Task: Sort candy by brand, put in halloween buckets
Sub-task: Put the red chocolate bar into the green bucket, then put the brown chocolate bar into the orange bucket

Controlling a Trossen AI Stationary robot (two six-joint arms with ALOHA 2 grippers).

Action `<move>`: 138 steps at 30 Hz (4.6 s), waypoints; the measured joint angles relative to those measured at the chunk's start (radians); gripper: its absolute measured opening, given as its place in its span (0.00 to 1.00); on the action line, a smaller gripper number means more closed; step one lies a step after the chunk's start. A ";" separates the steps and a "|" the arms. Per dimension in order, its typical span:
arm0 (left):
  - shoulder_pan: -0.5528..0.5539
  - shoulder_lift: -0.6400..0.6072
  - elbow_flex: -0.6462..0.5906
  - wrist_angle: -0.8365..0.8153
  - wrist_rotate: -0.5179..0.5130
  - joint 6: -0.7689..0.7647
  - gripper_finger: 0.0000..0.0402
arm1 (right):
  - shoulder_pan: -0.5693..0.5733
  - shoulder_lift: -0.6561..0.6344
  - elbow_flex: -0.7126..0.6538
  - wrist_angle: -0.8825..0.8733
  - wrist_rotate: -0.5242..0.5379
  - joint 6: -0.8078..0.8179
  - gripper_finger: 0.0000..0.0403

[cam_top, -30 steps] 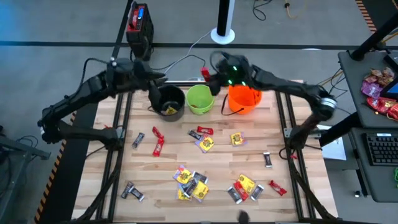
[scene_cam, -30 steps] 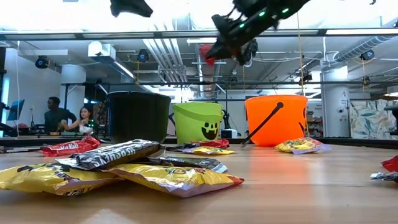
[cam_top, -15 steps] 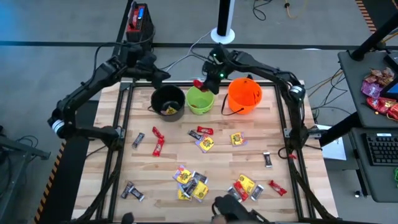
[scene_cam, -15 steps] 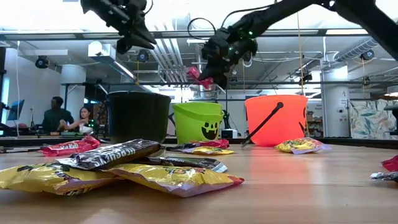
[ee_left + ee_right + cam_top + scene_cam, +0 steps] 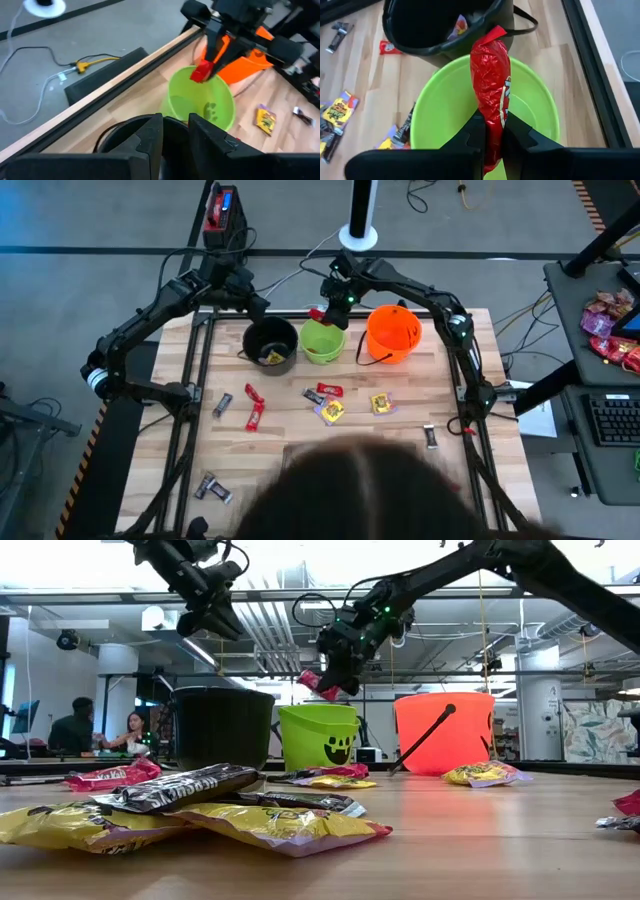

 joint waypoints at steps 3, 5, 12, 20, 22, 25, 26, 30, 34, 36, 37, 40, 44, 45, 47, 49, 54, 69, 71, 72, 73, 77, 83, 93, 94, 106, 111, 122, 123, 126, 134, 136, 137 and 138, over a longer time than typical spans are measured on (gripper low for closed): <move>0.001 0.000 0.000 -0.004 -0.034 -0.007 0.19 | -0.005 0.028 0.004 0.032 -0.059 0.033 0.07; 0.001 0.000 0.000 -0.004 -0.059 -0.007 0.19 | -0.006 0.032 0.004 0.056 -0.072 0.055 0.07; 0.001 0.019 0.000 -0.002 -0.091 -0.042 0.19 | -0.024 0.030 0.004 0.069 -0.096 0.086 0.07; 0.001 0.021 0.000 -0.006 -0.091 -0.054 0.19 | -0.028 0.030 0.004 0.068 -0.098 0.080 0.07; 0.001 0.020 0.000 -0.023 -0.091 -0.044 0.19 | -0.025 0.030 0.004 0.060 -0.099 0.062 0.07; 0.001 0.018 0.000 -0.078 -0.091 -0.033 0.19 | -0.024 0.030 0.004 0.058 -0.097 0.055 0.07; 0.001 0.019 0.000 -0.087 -0.092 -0.033 0.19 | -0.023 0.030 0.004 0.058 -0.097 0.055 0.08; 0.001 0.017 0.000 -0.094 -0.092 -0.018 0.19 | -0.021 0.028 0.003 0.020 -0.094 0.033 0.12; 0.001 0.015 0.000 -0.092 -0.091 -0.016 0.19 | -0.006 0.025 0.003 -0.043 -0.092 -0.008 0.17; 0.000 0.010 0.000 -0.092 -0.091 -0.016 0.19 | 0.003 0.024 0.003 -0.046 -0.091 0.002 0.19; -0.001 0.006 0.001 -0.092 -0.090 -0.016 0.19 | 0.007 0.023 0.003 -0.046 -0.091 0.005 0.20; -0.002 -0.006 0.001 -0.095 -0.083 -0.016 0.19 | 0.022 0.018 0.003 -0.046 -0.082 0.005 0.25; -0.006 -0.023 0.001 -0.139 -0.070 -0.020 0.19 | 0.040 0.015 0.003 -0.065 0.004 0.010 0.32; -0.008 -0.029 0.002 -0.160 -0.055 -0.025 0.19 | 0.043 0.014 0.003 -0.073 0.026 0.012 0.33; -0.019 -0.040 0.002 -0.214 -0.016 -0.033 0.19 | 0.047 0.012 0.003 -0.086 0.057 0.034 0.36; -0.045 -0.054 -0.001 -0.275 0.008 -0.037 0.19 | 0.047 0.003 0.003 -0.102 0.060 0.057 0.39; -0.163 -0.110 -0.077 -0.363 0.014 -0.032 0.19 | 0.053 -0.045 0.002 -0.121 0.078 0.095 0.43; -0.772 -0.435 -0.608 -0.071 -0.165 -0.657 0.19 | 0.317 -0.240 -0.004 -0.335 0.279 0.354 0.45; -0.812 -0.436 -0.637 -0.111 -0.242 -0.765 0.19 | 0.354 -0.264 -0.014 -0.340 0.307 0.377 0.45; -0.818 -0.430 -0.648 -0.143 -0.278 -0.817 0.19 | 0.373 -0.273 -0.018 -0.340 0.332 0.385 0.45; -0.819 -0.423 -0.656 -0.174 -0.303 -0.864 0.19 | 0.386 -0.283 -0.024 -0.336 0.352 0.397 0.45; -0.776 -0.373 -0.661 -0.352 -0.313 -1.015 0.19 | 0.423 -0.297 -0.046 -0.335 0.420 0.438 0.47; -0.723 -0.293 -0.663 -0.357 -0.327 -0.906 0.19 | 0.437 -0.297 -0.063 -0.326 0.434 0.455 0.49; -0.604 -0.089 -0.683 -0.347 -0.374 -0.698 0.20 | 0.431 -0.292 -0.066 -0.286 0.435 0.418 0.50; -0.597 -0.072 -0.683 -0.332 -0.373 -0.682 0.21 | 0.428 -0.292 -0.066 -0.283 0.435 0.412 0.50; -0.576 0.031 -0.687 -0.314 -0.351 -0.593 0.44 | 0.423 -0.292 -0.066 -0.283 0.435 0.410 0.50; -0.577 0.010 -0.693 -0.305 -0.323 -0.572 0.45 | 0.423 -0.291 -0.066 -0.283 0.435 0.412 0.50; -0.578 -0.010 -0.762 -0.222 -0.308 -0.543 0.40 | 0.423 -0.291 -0.066 -0.284 0.435 0.414 0.50; -0.578 -0.011 -0.767 -0.212 -0.305 -0.541 0.40 | 0.423 -0.291 -0.066 -0.284 0.435 0.414 0.50; -0.579 -0.010 -0.782 -0.193 -0.291 -0.543 0.38 | 0.423 -0.291 -0.066 -0.284 0.434 0.421 0.50; -0.607 -0.023 -0.795 -0.184 -0.270 -0.530 0.19 | 0.423 -0.291 -0.066 -0.284 0.434 0.420 0.50; -0.609 -0.024 -0.795 -0.185 -0.270 -0.529 0.17 | 0.423 -0.291 -0.066 -0.284 0.434 0.419 0.50; -0.609 -0.024 -0.795 -0.185 -0.270 -0.527 0.17 | 0.423 -0.291 -0.066 -0.284 0.434 0.416 0.50; -0.609 -0.024 -0.795 -0.185 -0.270 -0.525 0.17 | 0.423 -0.291 -0.066 -0.284 0.434 0.412 0.50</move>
